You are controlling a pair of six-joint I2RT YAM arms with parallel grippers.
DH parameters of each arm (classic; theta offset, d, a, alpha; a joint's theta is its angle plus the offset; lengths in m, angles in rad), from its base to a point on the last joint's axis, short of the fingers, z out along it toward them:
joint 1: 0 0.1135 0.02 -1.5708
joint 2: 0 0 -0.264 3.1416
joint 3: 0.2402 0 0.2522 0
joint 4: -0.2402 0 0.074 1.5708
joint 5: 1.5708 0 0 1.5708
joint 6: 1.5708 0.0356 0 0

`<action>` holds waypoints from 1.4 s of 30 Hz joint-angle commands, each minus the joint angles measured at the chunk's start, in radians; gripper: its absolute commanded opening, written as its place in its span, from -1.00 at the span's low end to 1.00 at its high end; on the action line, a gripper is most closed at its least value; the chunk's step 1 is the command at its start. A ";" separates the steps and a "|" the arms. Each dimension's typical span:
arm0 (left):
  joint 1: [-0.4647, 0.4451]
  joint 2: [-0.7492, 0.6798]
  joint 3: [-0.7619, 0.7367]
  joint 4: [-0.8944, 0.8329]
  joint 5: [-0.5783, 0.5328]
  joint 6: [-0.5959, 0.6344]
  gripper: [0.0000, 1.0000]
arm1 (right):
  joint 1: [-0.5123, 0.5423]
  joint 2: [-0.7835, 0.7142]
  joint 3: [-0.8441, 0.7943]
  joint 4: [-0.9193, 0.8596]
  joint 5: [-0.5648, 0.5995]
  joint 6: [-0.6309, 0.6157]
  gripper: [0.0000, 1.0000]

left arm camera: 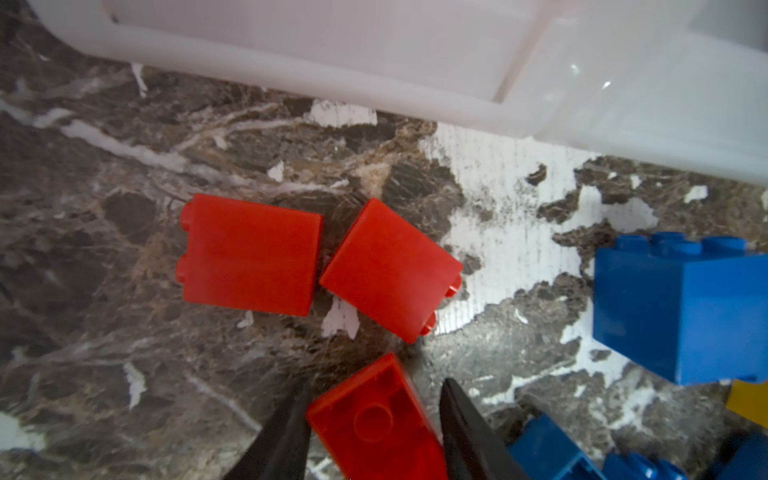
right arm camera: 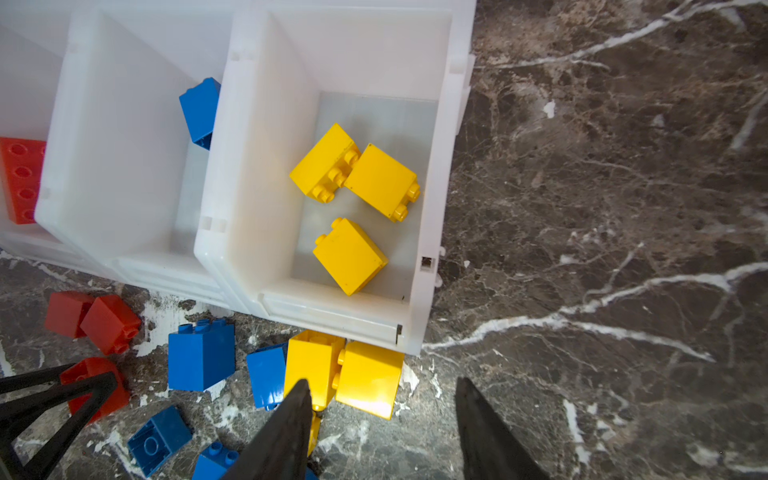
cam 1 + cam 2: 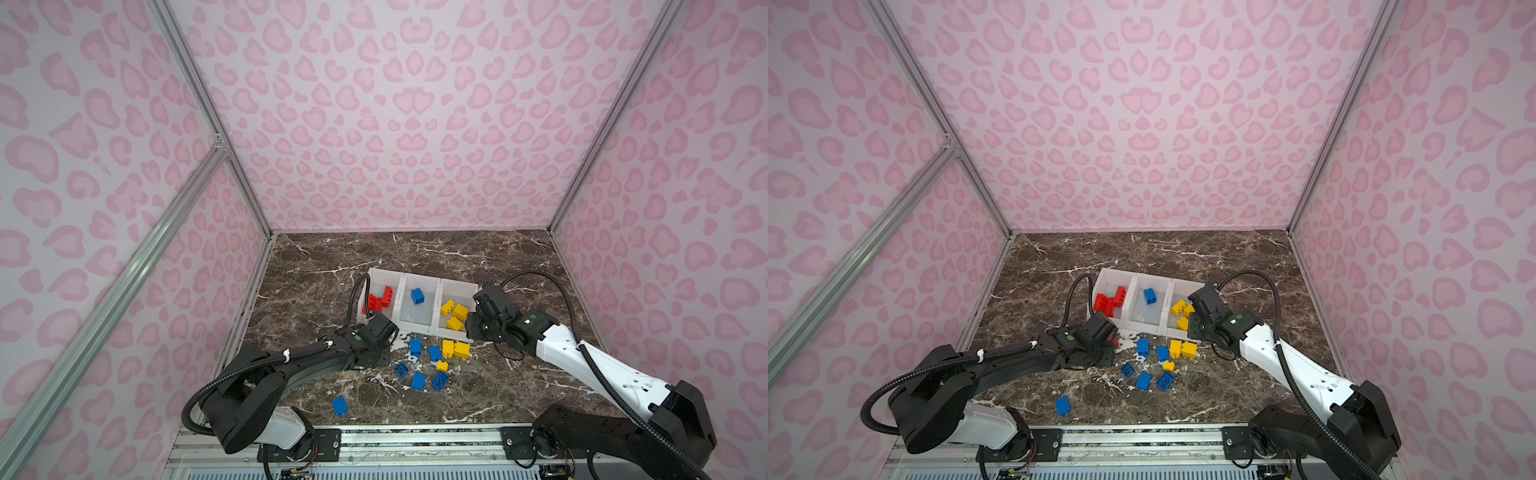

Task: Sort the legos into containers by color
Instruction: 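Grasp a red 2x2 brick with the left gripper while the right gripper withdraws, then lift the red brick into the red compartment and open the left gripper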

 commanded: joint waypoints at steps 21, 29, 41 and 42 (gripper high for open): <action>0.000 -0.062 0.091 -0.049 -0.097 0.095 -0.37 | 0.000 -0.027 -0.017 -0.006 0.015 0.013 0.13; 0.144 0.061 0.351 -0.056 -0.106 0.293 -0.37 | 0.000 -0.066 -0.027 -0.013 0.013 0.011 0.13; 0.278 0.342 0.660 -0.068 -0.047 0.416 -0.36 | 0.000 -0.142 -0.074 -0.025 0.040 0.026 0.13; 0.283 0.359 0.678 -0.069 -0.044 0.420 -0.35 | 0.000 -0.151 -0.077 -0.023 0.046 0.024 0.13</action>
